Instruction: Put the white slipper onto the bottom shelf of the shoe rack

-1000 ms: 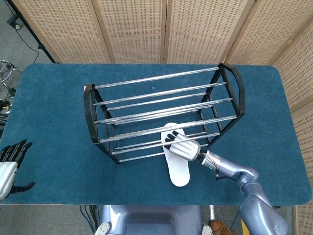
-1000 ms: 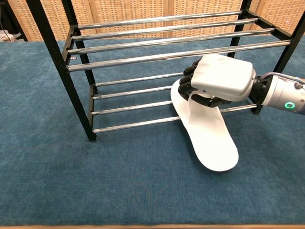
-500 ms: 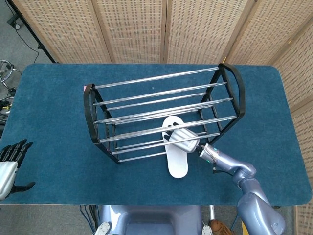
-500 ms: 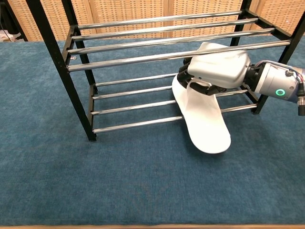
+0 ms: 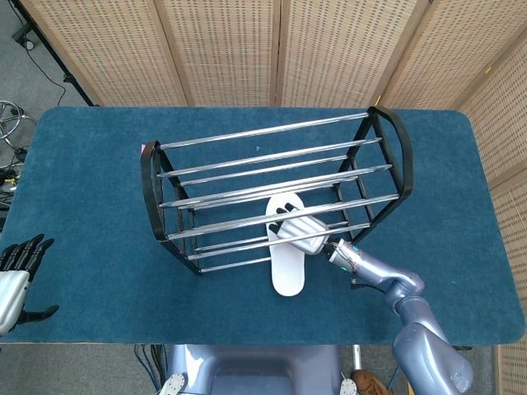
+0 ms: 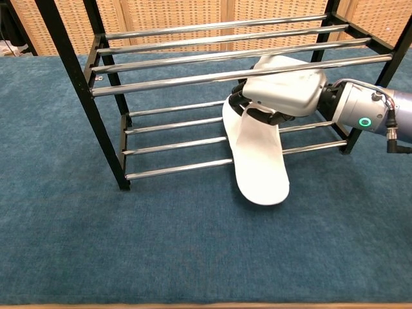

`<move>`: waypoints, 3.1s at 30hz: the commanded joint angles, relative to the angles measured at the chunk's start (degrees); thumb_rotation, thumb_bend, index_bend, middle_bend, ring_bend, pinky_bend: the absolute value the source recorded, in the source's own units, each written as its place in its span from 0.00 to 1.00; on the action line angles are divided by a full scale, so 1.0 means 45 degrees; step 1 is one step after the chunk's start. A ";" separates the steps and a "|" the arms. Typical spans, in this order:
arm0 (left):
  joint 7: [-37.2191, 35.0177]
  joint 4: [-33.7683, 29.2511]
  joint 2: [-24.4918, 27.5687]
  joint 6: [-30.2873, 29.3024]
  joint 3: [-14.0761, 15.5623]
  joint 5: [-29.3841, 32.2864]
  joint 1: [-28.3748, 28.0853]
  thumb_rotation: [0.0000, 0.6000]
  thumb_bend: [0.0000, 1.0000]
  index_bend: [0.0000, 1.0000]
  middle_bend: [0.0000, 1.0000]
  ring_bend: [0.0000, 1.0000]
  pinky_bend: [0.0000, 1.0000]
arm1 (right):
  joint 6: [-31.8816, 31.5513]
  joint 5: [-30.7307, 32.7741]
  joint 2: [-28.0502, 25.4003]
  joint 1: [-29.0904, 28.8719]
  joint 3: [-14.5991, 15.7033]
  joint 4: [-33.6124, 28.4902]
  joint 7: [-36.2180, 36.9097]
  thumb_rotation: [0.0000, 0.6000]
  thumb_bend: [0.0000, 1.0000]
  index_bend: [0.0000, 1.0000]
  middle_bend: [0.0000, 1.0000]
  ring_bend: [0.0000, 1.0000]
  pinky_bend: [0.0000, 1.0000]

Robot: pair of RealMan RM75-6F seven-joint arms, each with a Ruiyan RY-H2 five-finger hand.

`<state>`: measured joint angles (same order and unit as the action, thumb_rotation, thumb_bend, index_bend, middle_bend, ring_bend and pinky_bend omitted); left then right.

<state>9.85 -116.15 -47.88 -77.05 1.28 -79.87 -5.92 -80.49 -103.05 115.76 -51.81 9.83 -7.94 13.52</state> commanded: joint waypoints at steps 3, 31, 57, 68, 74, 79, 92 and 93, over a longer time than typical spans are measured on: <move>0.0014 -0.0007 -0.0005 0.0020 -0.0011 0.0055 -0.0014 1.00 0.09 0.00 0.00 0.00 0.00 | 0.0118 0.0025 0.0034 -0.0061 0.0003 0.0044 0.0006 1.00 0.64 0.49 0.50 0.46 0.57; 0.0044 0.0030 -0.0028 -0.0025 -0.0043 0.0247 0.0003 1.00 0.09 0.00 0.00 0.00 0.00 | 0.1528 0.0403 0.0154 -0.0390 -0.0148 0.0114 0.0210 1.00 0.60 0.38 0.41 0.37 0.54; 0.0031 -0.0076 -0.0011 -0.0047 0.0117 -0.0229 0.0037 1.00 0.09 0.00 0.00 0.00 0.00 | 0.0229 0.0316 -0.0096 0.0391 -0.0015 -0.0449 0.0101 1.00 0.25 0.23 0.22 0.22 0.47; -0.0022 -0.0033 -0.0007 -0.0044 0.0169 -0.0429 0.0039 1.00 0.09 0.00 0.00 0.00 0.00 | -0.0705 0.0087 -0.0352 0.1168 0.0237 -0.0648 0.0188 1.00 0.25 0.25 0.23 0.22 0.47; 0.0030 -0.0097 -0.0013 -0.0102 0.0227 -0.0623 0.0072 1.00 0.09 0.00 0.00 0.00 0.00 | -0.1809 -0.0071 -0.0808 0.1972 0.0414 -0.0843 0.0427 1.00 0.25 0.25 0.23 0.22 0.48; 0.0039 -0.0096 -0.0010 -0.0062 0.0252 -0.0667 0.0061 1.00 0.09 0.00 0.00 0.00 0.00 | -0.2368 -0.0166 -0.1100 0.2440 0.0512 -0.1014 0.0477 1.00 0.25 0.25 0.23 0.22 0.48; 0.0112 -0.0219 -0.0003 -0.0074 0.0427 -0.1097 0.0110 1.00 0.09 0.00 0.00 0.00 0.00 | -0.4445 -0.0579 -0.2230 0.4061 0.0920 -0.1509 0.0537 1.00 0.25 0.26 0.24 0.22 0.48; 0.0116 -0.0221 0.0003 -0.0085 0.0440 -0.1129 0.0120 1.00 0.09 0.00 0.00 0.00 0.00 | -0.4547 -0.0625 -0.2324 0.4151 0.0961 -0.1536 0.0505 1.00 0.25 0.26 0.24 0.22 0.48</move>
<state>10.37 -117.13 -47.89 -77.40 3.23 -84.92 -5.41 -100.25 -105.38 106.00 -33.83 13.69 -14.52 16.01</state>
